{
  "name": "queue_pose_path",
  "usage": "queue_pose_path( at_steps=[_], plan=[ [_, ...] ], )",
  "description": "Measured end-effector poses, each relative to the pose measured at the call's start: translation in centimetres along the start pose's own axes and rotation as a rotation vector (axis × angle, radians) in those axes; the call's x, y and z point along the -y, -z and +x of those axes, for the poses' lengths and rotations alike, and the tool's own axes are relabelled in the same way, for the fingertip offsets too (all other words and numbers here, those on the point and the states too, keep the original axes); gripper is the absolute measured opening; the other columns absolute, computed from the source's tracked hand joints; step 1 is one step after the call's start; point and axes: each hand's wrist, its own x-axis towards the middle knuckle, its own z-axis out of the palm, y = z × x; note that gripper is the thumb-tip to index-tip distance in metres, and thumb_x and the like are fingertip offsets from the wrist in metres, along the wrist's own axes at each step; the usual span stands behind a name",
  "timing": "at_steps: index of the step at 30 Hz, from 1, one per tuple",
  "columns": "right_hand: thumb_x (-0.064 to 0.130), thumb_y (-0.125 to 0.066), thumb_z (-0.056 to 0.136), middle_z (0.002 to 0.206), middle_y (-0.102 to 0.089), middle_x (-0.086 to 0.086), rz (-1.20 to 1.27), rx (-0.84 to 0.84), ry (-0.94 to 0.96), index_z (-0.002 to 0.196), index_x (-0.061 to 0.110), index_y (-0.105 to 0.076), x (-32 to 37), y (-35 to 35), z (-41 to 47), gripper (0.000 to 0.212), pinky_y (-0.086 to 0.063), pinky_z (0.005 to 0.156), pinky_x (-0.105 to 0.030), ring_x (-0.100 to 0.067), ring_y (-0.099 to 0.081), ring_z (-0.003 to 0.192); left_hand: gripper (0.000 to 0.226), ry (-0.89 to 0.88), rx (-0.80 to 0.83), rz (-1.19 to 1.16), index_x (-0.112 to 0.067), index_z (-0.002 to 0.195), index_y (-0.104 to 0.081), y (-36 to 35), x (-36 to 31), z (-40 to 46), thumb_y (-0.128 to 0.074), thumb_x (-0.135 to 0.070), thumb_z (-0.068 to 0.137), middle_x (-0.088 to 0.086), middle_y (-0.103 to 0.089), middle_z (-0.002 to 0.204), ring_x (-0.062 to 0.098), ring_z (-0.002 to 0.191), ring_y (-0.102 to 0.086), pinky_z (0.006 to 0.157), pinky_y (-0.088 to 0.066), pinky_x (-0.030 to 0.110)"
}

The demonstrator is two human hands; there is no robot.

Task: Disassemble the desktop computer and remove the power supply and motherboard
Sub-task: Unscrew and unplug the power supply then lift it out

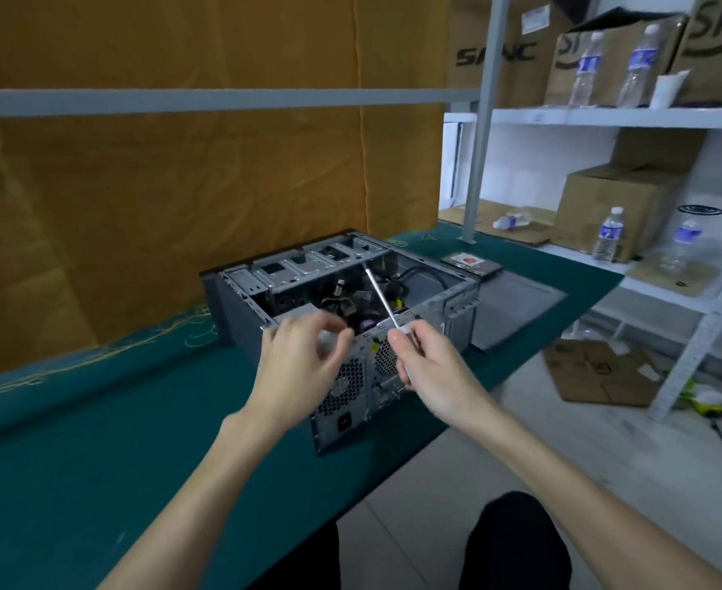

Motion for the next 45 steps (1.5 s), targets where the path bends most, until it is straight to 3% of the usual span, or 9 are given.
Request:
queue_pose_path(
  at_steps=[4,10,13,17,21,26,30,36,45],
  plan=[
    [0.063,-0.043,0.101,0.061,-0.045,0.013,-0.181,-0.095,0.051,0.086,0.023,-0.043,-1.7,-2.0,0.1,0.042,-0.035,0.050,-0.022,-0.002,-0.039,0.049,0.037,-0.072,0.021,0.035,-0.032,0.125,-0.066,-0.7,3.4,-3.2,-0.065,-0.050,0.093,-0.018,-0.059,0.134,0.007,0.130,-0.049,0.118,-0.018,0.032],
    [0.062,-0.062,0.092,0.081,-0.054,-0.002,-0.235,-0.102,-0.008,0.093,0.023,-0.041,-3.0,-3.8,2.1,0.045,-0.048,0.055,-0.040,-0.019,-0.055,0.063,0.035,-0.176,0.042,0.012,-0.029,0.131,-0.062,-1.3,5.2,-2.5,-0.058,-0.043,0.100,-0.012,-0.055,0.132,0.010,0.124,-0.045,0.116,-0.027,0.052],
    [0.060,-0.067,0.090,0.082,-0.062,-0.004,-0.169,-0.102,-0.048,0.093,0.023,-0.042,-3.4,-4.3,3.0,0.045,-0.050,0.049,-0.032,-0.010,-0.061,0.055,0.035,-0.182,0.034,-0.013,-0.029,0.131,-0.063,-1.4,6.1,-2.3,-0.058,-0.042,0.099,-0.012,-0.055,0.132,0.010,0.128,-0.046,0.119,-0.023,0.053],
    [0.059,-0.067,0.091,0.081,-0.062,-0.002,-0.167,-0.079,-0.047,0.094,0.022,-0.042,-3.2,-5.3,4.2,0.045,-0.048,0.047,-0.024,-0.003,-0.058,0.051,0.036,-0.162,0.043,-0.057,-0.028,0.132,-0.063,-0.8,7.2,-1.6,-0.059,-0.041,0.098,-0.013,-0.056,0.132,0.008,0.132,-0.045,0.125,-0.006,0.036],
    [0.062,-0.065,0.090,0.086,-0.062,-0.001,-0.210,-0.070,-0.075,0.094,0.025,-0.043,-2.3,-6.2,5.2,0.044,-0.051,0.057,-0.035,-0.018,-0.068,0.070,0.035,-0.130,0.040,-0.062,-0.026,0.131,-0.065,0.1,7.9,-1.1,-0.063,-0.036,0.098,-0.010,-0.057,0.133,0.010,0.132,-0.045,0.115,0.002,0.010],
    [0.053,-0.063,0.096,0.084,-0.061,-0.005,-0.092,-0.030,-0.121,0.097,0.022,-0.048,-1.0,-7.2,2.9,0.035,-0.048,0.048,-0.035,-0.020,-0.059,0.058,0.026,0.081,-0.065,-0.369,-0.026,0.121,-0.068,0.2,6.2,-2.8,-0.071,-0.029,0.095,-0.015,-0.063,0.129,0.003,0.134,-0.046,0.113,-0.032,0.023],
    [0.039,-0.064,0.100,0.077,-0.065,-0.007,0.303,0.130,-0.184,0.102,0.011,-0.055,-0.3,-7.3,-1.7,0.029,-0.040,0.040,-0.026,-0.017,-0.053,0.047,0.008,0.386,-0.372,-0.696,-0.021,0.100,-0.073,0.4,4.2,-5.6,-0.066,-0.024,0.098,-0.011,-0.075,0.096,0.003,0.089,-0.068,0.080,-0.049,0.017],
    [0.034,-0.059,0.104,0.071,-0.063,-0.012,0.463,0.244,-0.278,0.106,0.005,-0.058,1.3,-7.5,-6.0,0.029,-0.036,0.040,-0.023,-0.017,-0.048,0.044,0.043,0.665,0.109,-1.290,-0.005,0.118,-0.067,-0.8,1.6,-7.0,-0.054,-0.042,0.103,0.010,-0.076,0.111,0.019,0.089,-0.071,0.079,-0.058,0.036],
    [0.034,-0.060,0.103,0.070,-0.063,-0.012,0.551,0.231,-0.386,0.104,0.009,-0.060,1.3,-7.8,-6.4,0.025,-0.035,0.038,-0.021,-0.016,-0.046,0.045,0.029,0.735,-0.003,-1.367,-0.003,0.122,-0.068,-1.4,0.6,-6.1,-0.057,-0.023,0.104,0.004,-0.072,0.095,0.012,0.070,-0.065,0.057,-0.054,0.025]
  ],
)
